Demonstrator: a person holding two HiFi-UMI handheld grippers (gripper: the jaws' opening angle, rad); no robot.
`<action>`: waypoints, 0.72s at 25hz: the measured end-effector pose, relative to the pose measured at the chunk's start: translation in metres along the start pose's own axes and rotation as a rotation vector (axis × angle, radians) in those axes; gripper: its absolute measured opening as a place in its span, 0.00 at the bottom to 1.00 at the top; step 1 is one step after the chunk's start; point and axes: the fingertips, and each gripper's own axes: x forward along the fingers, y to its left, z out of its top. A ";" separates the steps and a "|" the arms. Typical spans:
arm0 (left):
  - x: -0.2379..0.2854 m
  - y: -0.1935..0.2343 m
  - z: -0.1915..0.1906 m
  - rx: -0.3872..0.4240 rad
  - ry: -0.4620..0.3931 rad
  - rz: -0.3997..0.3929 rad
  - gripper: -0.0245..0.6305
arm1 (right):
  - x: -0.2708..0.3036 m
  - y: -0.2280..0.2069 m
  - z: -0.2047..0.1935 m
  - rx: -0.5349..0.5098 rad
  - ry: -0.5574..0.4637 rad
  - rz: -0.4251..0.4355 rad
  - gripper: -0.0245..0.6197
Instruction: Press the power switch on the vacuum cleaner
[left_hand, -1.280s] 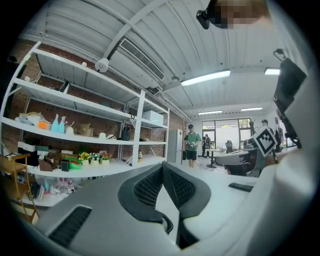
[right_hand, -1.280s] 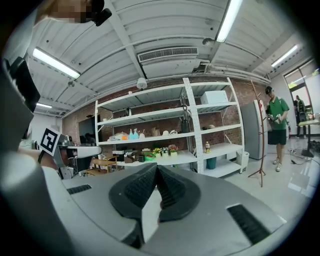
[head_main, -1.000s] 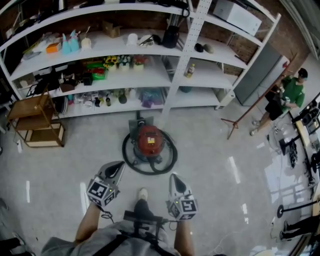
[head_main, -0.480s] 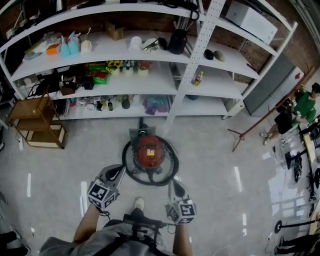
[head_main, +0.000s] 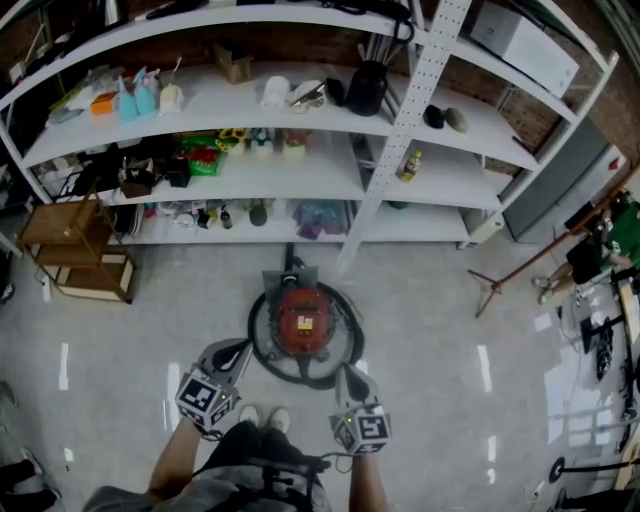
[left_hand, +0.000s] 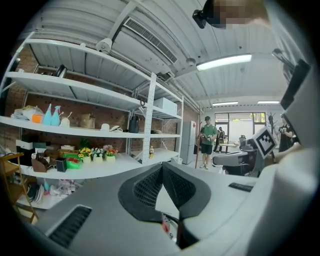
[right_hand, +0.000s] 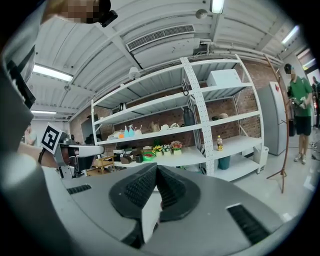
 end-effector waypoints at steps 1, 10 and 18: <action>0.004 0.003 -0.001 -0.004 0.003 -0.001 0.05 | 0.006 -0.002 0.000 -0.002 0.004 -0.001 0.04; 0.044 0.044 -0.033 -0.006 0.037 -0.036 0.05 | 0.060 -0.010 -0.018 -0.021 0.035 -0.018 0.04; 0.069 0.072 -0.086 -0.027 0.082 -0.050 0.05 | 0.100 -0.018 -0.065 -0.033 0.088 -0.032 0.04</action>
